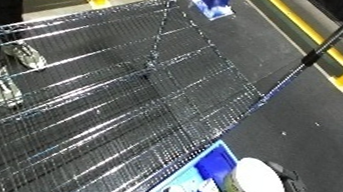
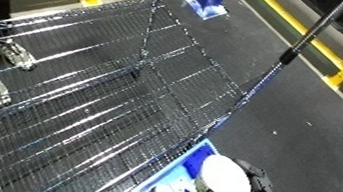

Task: Pick up the object and place it into the box

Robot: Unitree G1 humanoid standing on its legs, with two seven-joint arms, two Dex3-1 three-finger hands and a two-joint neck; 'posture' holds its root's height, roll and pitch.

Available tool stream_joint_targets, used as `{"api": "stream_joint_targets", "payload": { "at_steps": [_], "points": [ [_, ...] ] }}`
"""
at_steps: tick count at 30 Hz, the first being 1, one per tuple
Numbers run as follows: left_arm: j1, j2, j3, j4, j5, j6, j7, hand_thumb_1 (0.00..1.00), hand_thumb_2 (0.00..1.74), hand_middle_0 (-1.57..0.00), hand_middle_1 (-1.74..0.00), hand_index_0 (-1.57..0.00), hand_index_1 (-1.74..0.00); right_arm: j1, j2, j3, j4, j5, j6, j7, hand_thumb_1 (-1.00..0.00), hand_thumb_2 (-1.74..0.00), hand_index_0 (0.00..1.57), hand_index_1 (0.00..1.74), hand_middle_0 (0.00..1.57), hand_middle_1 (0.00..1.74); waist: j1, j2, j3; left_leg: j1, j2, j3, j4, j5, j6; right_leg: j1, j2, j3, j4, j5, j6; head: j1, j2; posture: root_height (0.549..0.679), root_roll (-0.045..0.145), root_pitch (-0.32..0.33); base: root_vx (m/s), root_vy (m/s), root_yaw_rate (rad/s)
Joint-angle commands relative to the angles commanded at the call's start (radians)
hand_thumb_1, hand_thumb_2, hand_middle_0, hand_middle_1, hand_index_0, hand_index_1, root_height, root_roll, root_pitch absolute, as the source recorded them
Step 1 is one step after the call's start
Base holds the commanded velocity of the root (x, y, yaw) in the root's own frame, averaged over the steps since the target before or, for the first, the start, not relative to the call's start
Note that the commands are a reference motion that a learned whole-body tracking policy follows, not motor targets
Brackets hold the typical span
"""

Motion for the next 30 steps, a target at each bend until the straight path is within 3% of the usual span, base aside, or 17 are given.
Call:
{"api": "stream_joint_targets", "payload": {
  "at_steps": [3,8,14,18,30],
  "points": [
    [-0.006,-0.009,-0.005,0.014,-0.007,-0.008,0.002,1.0,1.74,-1.57,-1.74,-1.57,-1.74,0.018,-0.004,-0.013,0.04,0.043,-0.001,0.026,-0.75,-1.3,1.18,1.3,1.18,1.3,-0.018,0.009,-0.002,0.017,0.0,0.01,-0.007,-0.003,-0.0018,0.007,-0.0019,0.005,-0.008,0.003,0.0014,0.042,-0.061,0.67,0.063,0.046,-0.011,0.095,-0.125],
    [-0.026,-0.021,-0.03,0.033,-0.019,-0.024,0.021,1.0,1.74,-1.57,-1.74,-1.57,-1.74,0.018,-0.022,-0.02,0.113,0.095,0.003,0.063,-0.5,-0.87,0.79,0.87,0.79,0.87,-0.037,0.026,-0.007,0.042,-0.003,0.022,-0.023,-0.004,-0.0053,0.023,-0.0057,0.015,-0.032,0.013,0.0041,0.102,-0.15,0.672,0.065,0.042,-0.004,0.087,-0.113],
    [-0.034,-0.027,-0.04,0.059,-0.031,-0.033,0.015,1.0,1.74,-1.57,-1.74,-1.57,-1.74,0.008,-0.044,-0.023,0.181,0.136,0.008,0.102,-0.2,-0.35,0.31,0.35,0.31,0.35,-0.042,0.04,-0.017,0.064,-0.004,0.028,-0.042,-0.002,-0.0096,0.039,-0.0109,0.019,-0.059,0.022,0.0085,0.11,-0.149,0.673,0.065,0.038,0.012,0.034,-0.067],
    [-0.038,-0.03,-0.043,0.057,-0.035,-0.034,0.014,1.0,1.74,-1.57,-1.74,-1.57,-1.74,0.005,-0.049,-0.024,0.195,0.138,0.006,0.104,0.0,0.0,0.0,0.0,0.0,0.0,-0.041,0.045,-0.021,0.066,-0.009,0.029,-0.054,0.003,-0.0092,0.041,-0.0098,0.018,-0.072,0.025,0.0076,0.105,-0.143,0.674,0.066,0.043,-0.023,0.011,0.003],
    [-0.041,-0.028,-0.043,0.055,-0.035,-0.019,0.008,1.0,1.74,-1.57,-1.74,-1.57,-1.74,0.015,-0.041,-0.017,0.188,0.099,0.027,0.131,0.0,0.0,0.0,0.0,0.0,0.0,-0.027,0.038,-0.028,0.065,-0.008,0.013,-0.068,0.016,-0.01,0.044,-0.0048,0.007,-0.074,0.025,0.003,0.039,-0.118,0.674,0.065,0.043,-0.003,-0.015,0.057]
  ]
}}
